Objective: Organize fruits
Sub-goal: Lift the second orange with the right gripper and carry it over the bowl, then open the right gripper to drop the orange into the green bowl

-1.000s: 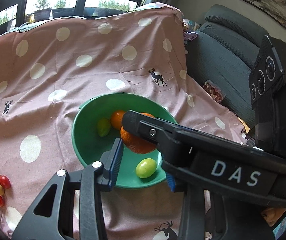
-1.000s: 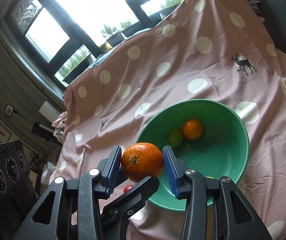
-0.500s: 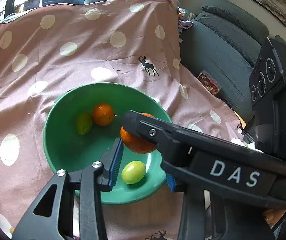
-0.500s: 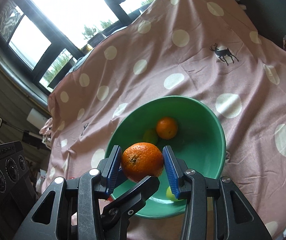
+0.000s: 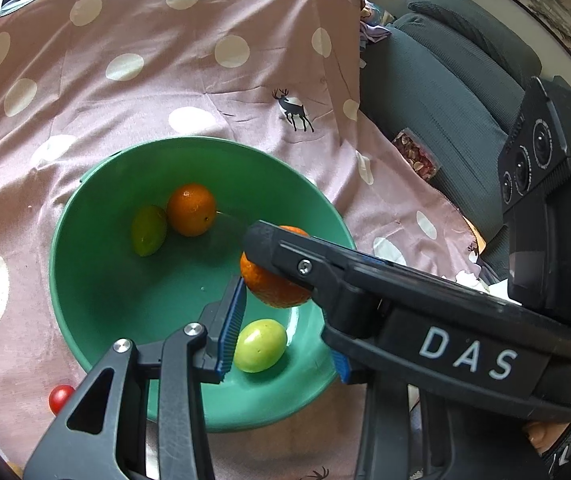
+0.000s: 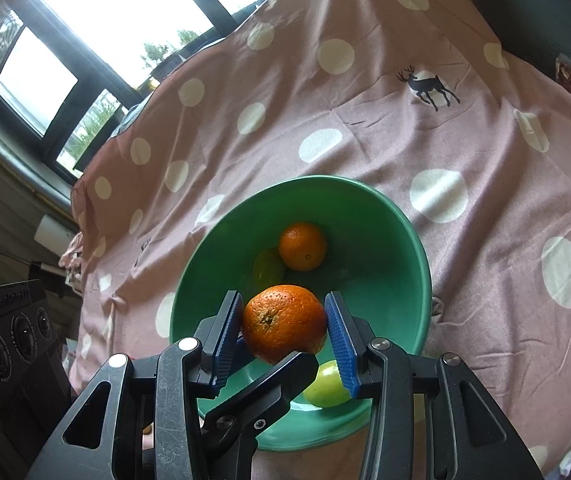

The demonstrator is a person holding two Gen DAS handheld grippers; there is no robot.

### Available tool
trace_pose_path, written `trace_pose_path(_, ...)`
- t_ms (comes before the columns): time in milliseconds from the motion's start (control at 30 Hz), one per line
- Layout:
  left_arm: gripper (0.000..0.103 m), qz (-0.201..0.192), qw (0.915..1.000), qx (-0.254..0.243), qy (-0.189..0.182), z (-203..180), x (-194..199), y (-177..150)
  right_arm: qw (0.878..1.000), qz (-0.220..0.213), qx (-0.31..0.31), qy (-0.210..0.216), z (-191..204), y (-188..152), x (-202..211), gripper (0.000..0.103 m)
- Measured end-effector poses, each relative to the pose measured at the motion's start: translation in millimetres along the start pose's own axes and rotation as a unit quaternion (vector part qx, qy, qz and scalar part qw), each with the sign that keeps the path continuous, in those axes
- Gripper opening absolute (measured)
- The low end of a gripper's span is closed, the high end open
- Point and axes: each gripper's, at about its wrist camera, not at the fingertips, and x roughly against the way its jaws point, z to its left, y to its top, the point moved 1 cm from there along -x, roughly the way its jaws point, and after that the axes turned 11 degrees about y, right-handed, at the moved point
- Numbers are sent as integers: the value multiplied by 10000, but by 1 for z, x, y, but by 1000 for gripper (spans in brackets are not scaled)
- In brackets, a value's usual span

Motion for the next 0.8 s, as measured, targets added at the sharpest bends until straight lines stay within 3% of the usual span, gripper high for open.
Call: trace_pose_path(800, 38, 428, 9989, 157, -82, 8, -22, -2, 9988, 371, -58, -325, -7, -1, -21, 45)
